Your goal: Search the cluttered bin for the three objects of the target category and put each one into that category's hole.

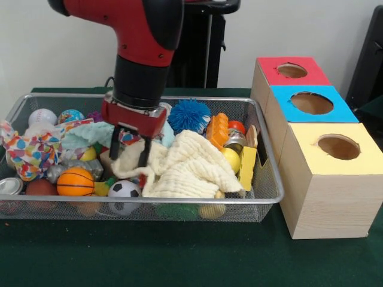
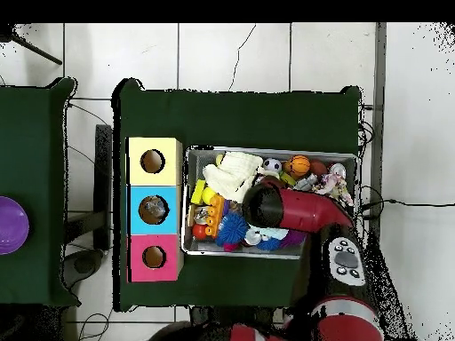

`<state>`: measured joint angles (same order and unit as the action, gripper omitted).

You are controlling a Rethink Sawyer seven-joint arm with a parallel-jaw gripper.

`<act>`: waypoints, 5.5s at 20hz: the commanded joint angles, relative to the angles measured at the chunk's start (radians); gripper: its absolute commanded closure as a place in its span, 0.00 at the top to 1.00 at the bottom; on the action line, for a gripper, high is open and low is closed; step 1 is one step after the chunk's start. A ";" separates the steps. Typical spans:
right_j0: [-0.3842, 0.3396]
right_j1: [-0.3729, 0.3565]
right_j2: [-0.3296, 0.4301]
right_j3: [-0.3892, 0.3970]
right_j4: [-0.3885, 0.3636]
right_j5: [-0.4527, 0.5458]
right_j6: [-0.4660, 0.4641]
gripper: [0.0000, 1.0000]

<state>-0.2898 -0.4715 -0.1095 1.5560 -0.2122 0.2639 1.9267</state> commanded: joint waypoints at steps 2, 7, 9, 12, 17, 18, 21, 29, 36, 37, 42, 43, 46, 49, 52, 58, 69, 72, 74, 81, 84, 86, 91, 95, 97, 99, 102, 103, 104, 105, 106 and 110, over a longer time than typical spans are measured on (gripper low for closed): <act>0.036 -0.053 0.030 0.071 0.039 0.247 0.075 1.00; 0.039 -0.037 0.042 0.064 0.054 0.276 0.099 1.00; 0.017 0.038 0.061 0.033 0.056 0.238 0.104 1.00; -0.028 0.108 0.132 0.034 0.072 0.165 0.084 1.00; -0.082 0.151 0.225 0.061 0.083 0.045 0.080 1.00; -0.086 0.155 0.231 0.063 0.074 0.019 0.083 1.00; -0.094 0.176 0.238 0.052 0.051 -0.078 0.111 1.00; -0.001 0.173 0.138 0.015 0.060 -0.034 0.122 0.00; 0.069 0.141 0.096 -0.001 0.126 0.102 0.161 0.00; 0.069 0.141 0.101 -0.006 0.134 0.110 0.159 0.00; 0.095 0.131 0.092 -0.045 0.173 0.135 0.160 0.00; 0.095 0.125 0.095 -0.042 0.178 0.135 0.158 0.00; 0.117 0.107 0.081 -0.031 0.196 0.126 0.170 0.00; 0.174 0.079 0.024 -0.049 0.220 0.211 0.192 0.00; 0.253 0.064 -0.089 -0.106 0.204 0.335 0.191 0.00; 0.390 0.055 -0.315 -0.190 0.136 0.516 0.208 0.00; 0.329 0.089 -0.219 -0.137 0.228 0.327 0.196 0.00; 0.228 0.101 -0.068 -0.082 0.283 0.178 0.131 0.00; 0.161 0.117 0.030 -0.055 0.300 0.088 0.096 0.00; -0.008 0.141 0.295 0.025 0.348 0.022 0.074 0.00; -0.016 0.132 0.311 0.031 0.353 0.043 0.096 0.00; -0.013 0.128 0.312 0.034 0.352 0.049 0.107 0.00; 0.019 0.114 0.281 0.028 0.359 0.075 0.140 0.00; 0.102 0.105 0.165 0.001 0.341 0.151 0.160 0.00; 0.151 0.095 0.103 0.002 0.335 0.192 0.180 0.00; 0.209 0.090 0.029 0.003 0.335 0.205 0.218 0.00; 0.297 0.089 -0.087 -0.011 0.341 0.241 0.271 0.00; 0.325 0.083 -0.118 -0.009 0.350 0.268 0.292 0.00; 0.341 0.084 -0.139 -0.018 0.355 0.284 0.299 0.00; 0.355 0.083 -0.159 -0.023 0.358 0.301 0.304 0.00; 0.370 0.083 -0.179 -0.027 0.361 0.317 0.309 0.00; 0.363 0.104 -0.186 -0.044 0.368 0.306 0.278 0.00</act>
<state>0.0852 -0.4066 -0.2121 1.5100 0.1108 0.4471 1.9269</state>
